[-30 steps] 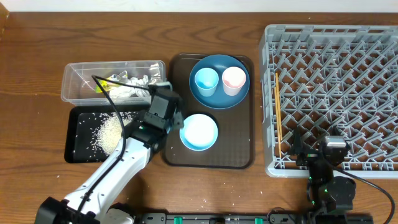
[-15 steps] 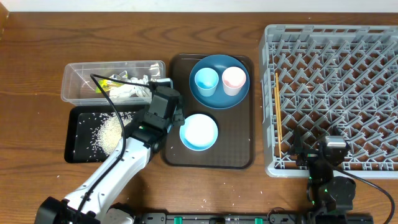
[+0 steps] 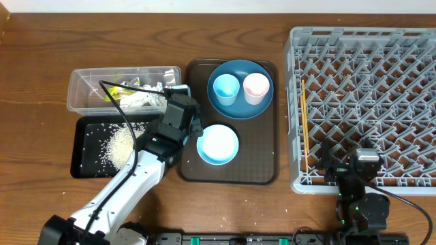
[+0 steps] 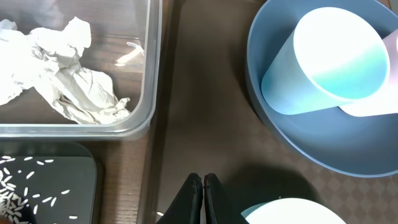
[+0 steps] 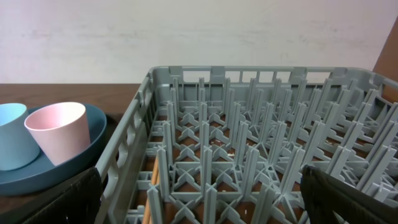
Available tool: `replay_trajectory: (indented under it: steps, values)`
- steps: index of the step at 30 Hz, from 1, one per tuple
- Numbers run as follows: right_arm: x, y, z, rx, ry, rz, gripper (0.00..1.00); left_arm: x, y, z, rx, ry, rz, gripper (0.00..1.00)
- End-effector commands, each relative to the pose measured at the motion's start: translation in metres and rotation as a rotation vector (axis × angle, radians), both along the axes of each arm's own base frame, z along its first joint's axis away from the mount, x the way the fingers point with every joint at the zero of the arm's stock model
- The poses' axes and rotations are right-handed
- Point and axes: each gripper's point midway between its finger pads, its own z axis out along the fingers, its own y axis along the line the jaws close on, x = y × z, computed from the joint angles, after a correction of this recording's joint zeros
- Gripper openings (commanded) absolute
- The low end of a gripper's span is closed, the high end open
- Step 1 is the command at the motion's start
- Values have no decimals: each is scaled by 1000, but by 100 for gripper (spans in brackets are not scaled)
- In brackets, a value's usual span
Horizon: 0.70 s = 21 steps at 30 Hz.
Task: Sort waste into correct bins and load items into the dishwasher rack
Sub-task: 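Move the left gripper right over the blue cup on the blue plate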
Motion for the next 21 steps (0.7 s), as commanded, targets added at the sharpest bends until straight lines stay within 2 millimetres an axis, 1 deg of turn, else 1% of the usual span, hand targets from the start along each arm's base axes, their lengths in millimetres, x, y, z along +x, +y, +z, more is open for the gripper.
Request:
replay_trajectory:
  steps: [1, 5, 9, 12, 21]
  values:
    - [0, 0, -1, 13, 2, -4, 99, 4, -2, 3, 2, -10, -12, 6]
    - [0, 0, -1, 13, 2, -4, 99, 3, -5, 3, 1, -10, -21, 6]
    - [0, 0, -1, 13, 2, -4, 99, -1, -21, 3, -49, 0, -79, 7]
    - [0, 0, -1, 13, 2, -4, 99, -4, -30, 4, -71, 4, -110, 11]
    - [0, 0, -1, 13, 2, -4, 99, -4, -33, 5, -75, 1, -117, 13]
